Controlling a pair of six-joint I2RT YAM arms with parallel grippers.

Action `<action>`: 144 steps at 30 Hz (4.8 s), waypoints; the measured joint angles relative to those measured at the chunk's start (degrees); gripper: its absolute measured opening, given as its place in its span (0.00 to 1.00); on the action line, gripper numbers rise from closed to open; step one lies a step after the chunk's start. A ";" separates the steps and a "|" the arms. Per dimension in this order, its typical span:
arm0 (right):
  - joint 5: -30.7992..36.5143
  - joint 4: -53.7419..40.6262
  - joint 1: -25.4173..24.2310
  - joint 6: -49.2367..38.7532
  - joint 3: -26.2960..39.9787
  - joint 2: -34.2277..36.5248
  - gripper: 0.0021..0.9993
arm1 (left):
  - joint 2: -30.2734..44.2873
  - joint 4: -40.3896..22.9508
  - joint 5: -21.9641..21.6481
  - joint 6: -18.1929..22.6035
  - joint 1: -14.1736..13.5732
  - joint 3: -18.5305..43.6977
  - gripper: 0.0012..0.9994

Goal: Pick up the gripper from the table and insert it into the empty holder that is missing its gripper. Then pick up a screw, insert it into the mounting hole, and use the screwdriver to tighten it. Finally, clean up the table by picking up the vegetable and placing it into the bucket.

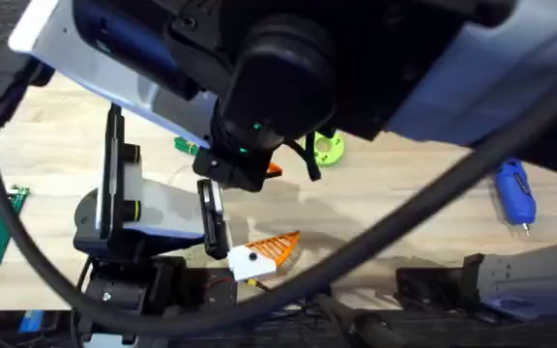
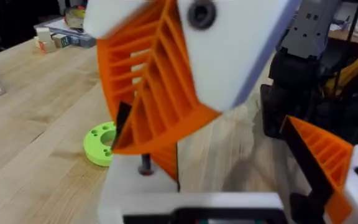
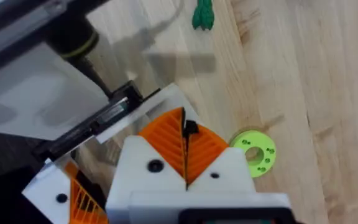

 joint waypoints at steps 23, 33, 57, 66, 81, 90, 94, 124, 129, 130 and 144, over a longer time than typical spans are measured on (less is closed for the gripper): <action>2.29 -0.71 -0.09 0.02 0.59 2.38 0.01 | 0.01 -0.20 0.52 -0.46 0.00 0.00 0.99; -0.46 -0.80 -0.22 0.02 0.59 2.38 0.01 | 0.01 -0.18 0.52 -0.44 0.00 0.00 0.99; -3.52 -2.12 -3.83 2.14 0.63 1.89 0.80 | 0.01 -0.17 0.48 -0.28 0.00 0.00 0.99; -4.32 -0.41 -14.30 7.33 1.23 -2.70 0.92 | 0.01 -0.17 0.48 -0.28 0.00 0.00 0.99; -4.34 7.13 -28.81 20.24 1.31 -1.62 0.92 | 0.01 -0.17 0.48 -0.24 0.00 0.00 0.09; -4.32 6.70 -35.22 21.07 1.31 -1.69 0.92 | 0.01 -0.07 -0.13 0.13 0.00 0.00 0.00; -4.34 2.05 -40.69 20.89 1.31 -2.55 0.92 | 0.01 -0.07 -0.13 0.13 0.00 0.00 0.00; -7.85 0.48 -80.75 14.53 -25.29 -18.66 0.99 | 0.00 -0.17 -0.13 0.13 0.00 0.00 0.00; -7.60 0.20 -81.76 14.51 -25.44 -16.95 0.99 | 0.01 -0.17 -0.13 0.13 0.00 0.00 0.00; -7.23 0.31 -81.91 14.13 -25.44 -16.85 0.99 | 0.01 -0.17 -0.13 0.13 0.00 0.00 0.00; -11.56 -3.08 -89.83 -13.06 -28.65 -16.77 0.99 | 0.01 -0.17 -0.13 0.13 0.00 0.00 0.00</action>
